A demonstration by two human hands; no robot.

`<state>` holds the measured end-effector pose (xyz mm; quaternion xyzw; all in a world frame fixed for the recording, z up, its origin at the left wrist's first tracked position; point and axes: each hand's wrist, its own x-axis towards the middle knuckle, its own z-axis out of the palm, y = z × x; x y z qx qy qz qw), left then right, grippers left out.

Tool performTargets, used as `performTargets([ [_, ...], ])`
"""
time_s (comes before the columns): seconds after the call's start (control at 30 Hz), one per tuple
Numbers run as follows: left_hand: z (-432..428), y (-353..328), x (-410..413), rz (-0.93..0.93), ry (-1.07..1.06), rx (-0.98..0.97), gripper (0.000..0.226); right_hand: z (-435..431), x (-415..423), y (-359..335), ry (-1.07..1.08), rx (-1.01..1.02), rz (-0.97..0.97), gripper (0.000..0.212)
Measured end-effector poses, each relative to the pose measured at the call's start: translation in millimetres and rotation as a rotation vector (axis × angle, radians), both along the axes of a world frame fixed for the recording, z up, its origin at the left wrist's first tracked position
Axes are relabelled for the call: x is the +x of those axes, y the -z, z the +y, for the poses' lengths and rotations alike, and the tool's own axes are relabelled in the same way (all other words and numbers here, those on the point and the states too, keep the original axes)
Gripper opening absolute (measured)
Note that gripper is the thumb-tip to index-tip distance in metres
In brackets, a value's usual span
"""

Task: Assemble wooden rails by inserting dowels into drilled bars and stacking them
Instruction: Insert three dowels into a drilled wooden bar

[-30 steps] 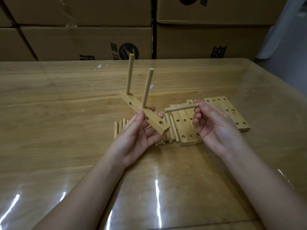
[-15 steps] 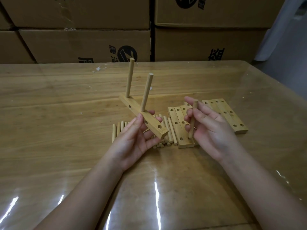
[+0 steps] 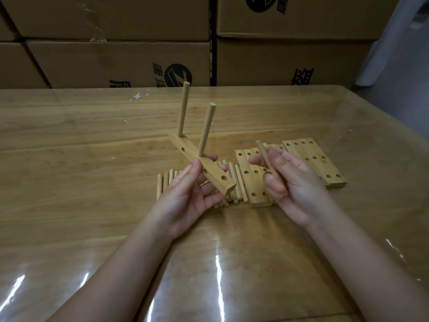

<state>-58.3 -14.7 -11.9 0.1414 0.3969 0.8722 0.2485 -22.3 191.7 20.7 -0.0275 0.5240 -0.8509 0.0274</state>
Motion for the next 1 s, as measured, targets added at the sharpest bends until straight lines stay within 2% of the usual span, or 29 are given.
performTargets([
  [0.1, 0.1, -0.5, 0.6, 0.005, -0.012, -0.012, 0.04, -0.3, 2.1, -0.9, -0.027, 0.125, 0.031, 0.025],
  [0.27, -0.8, 0.1, 1.0, 0.021, -0.067, 0.005, 0.039, -6.3, 7.3, -3.3, -0.008, 0.562, 0.163, 0.014],
  [0.37, -0.5, 0.5, 0.8, 0.017, -0.093, 0.027, 0.042, -5.5, 8.0, -3.0, 0.023, 0.765, 0.25, 0.02],
  [0.63, 1.7, -2.9, 4.2, 0.042, -0.124, -0.009, 0.047, -2.6, 6.1, -0.2, 0.096, 0.942, 0.295, 0.02],
  [0.77, 3.7, -4.2, 5.9, 0.053, -0.119, -0.032, 0.047, -3.3, 6.1, -0.8, 0.098, 0.955, 0.355, 0.02],
  [1.0, 2.1, -2.5, 5.7, 0.066, -0.109, -0.05, 0.042, -4.0, 7.3, -3.2, 0.169, 1.125, 0.481, 0.016],
])
